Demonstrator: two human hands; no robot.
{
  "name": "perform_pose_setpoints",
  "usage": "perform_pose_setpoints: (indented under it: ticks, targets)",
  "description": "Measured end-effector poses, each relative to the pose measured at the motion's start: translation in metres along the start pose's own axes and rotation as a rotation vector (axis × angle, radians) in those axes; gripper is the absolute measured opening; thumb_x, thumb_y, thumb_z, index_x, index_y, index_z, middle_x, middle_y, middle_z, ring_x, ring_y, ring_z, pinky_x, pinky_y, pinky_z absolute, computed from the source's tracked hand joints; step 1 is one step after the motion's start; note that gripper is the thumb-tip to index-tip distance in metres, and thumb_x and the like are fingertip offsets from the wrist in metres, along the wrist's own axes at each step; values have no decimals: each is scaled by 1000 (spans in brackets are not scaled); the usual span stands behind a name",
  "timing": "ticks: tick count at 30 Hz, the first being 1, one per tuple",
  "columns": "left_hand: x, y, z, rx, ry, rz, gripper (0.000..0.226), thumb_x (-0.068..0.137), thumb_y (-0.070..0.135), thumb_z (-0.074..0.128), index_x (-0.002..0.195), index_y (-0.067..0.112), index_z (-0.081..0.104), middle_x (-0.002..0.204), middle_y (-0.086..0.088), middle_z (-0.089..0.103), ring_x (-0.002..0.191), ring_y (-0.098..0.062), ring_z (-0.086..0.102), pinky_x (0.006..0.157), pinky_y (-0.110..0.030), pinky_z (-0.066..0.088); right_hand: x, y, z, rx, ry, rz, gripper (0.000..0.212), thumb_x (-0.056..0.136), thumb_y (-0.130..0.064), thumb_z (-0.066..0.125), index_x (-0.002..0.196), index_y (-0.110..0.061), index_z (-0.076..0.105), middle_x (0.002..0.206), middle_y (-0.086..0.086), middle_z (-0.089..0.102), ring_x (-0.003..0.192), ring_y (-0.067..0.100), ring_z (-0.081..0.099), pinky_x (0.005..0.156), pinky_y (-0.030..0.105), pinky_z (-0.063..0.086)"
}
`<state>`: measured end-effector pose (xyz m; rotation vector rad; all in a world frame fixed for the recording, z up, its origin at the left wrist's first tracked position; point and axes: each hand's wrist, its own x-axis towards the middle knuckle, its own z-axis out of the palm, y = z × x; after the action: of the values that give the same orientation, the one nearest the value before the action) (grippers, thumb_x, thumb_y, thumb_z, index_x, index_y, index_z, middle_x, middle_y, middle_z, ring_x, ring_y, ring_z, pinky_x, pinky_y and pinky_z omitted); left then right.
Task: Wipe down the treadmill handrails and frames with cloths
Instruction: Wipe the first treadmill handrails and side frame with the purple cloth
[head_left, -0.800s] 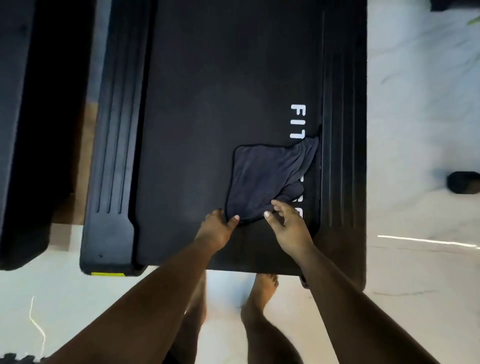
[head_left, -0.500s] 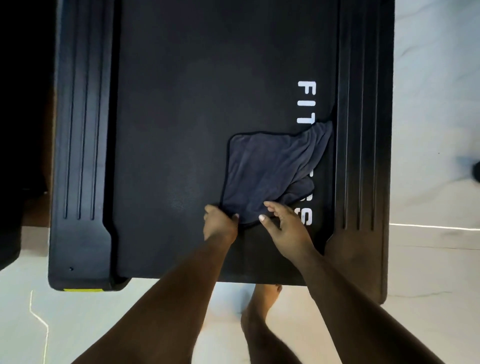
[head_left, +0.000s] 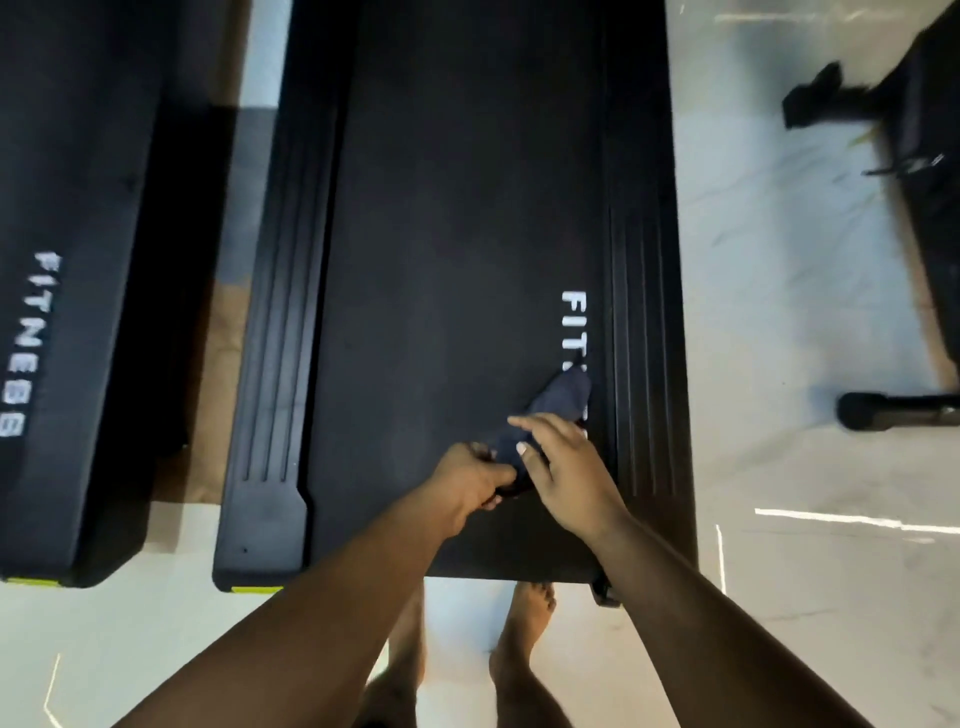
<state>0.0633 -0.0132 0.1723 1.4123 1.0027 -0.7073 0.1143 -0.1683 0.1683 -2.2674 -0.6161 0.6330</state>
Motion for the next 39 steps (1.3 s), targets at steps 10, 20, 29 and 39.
perform_pose_setpoints:
  ticks: [10,20,29,39]
  targets:
    - [-297,98,-47,911,139,788,19,87,3,55,82,17,44,83,5,49,79,-17,47,70,-25,33,-104,-199,-160,110,66,-249,47,103,-8,52,144,-29,58,146,-9,56,140,6,42,121,21,26]
    - [-477,103,-92,820,199,990,32,83,1,60,82,31,71,79,17,65,80,-5,64,73,-24,51,-210,-294,-212,-60,65,-427,53,97,-52,57,148,-40,50,150,-12,50,148,5,28,120,21,20]
    - [-526,57,-92,533,303,1077,13,83,22,60,82,34,65,76,14,67,69,-3,60,63,-24,48,-289,-349,-221,48,298,-310,32,81,-35,75,78,-26,44,72,-13,53,66,3,47,61,29,39]
    - [-570,43,-52,-64,-18,1050,28,91,12,56,100,28,77,96,2,78,90,-11,71,76,-24,55,-375,-332,-272,119,171,-289,50,79,-58,77,70,-18,49,71,-15,45,67,3,45,60,23,34]
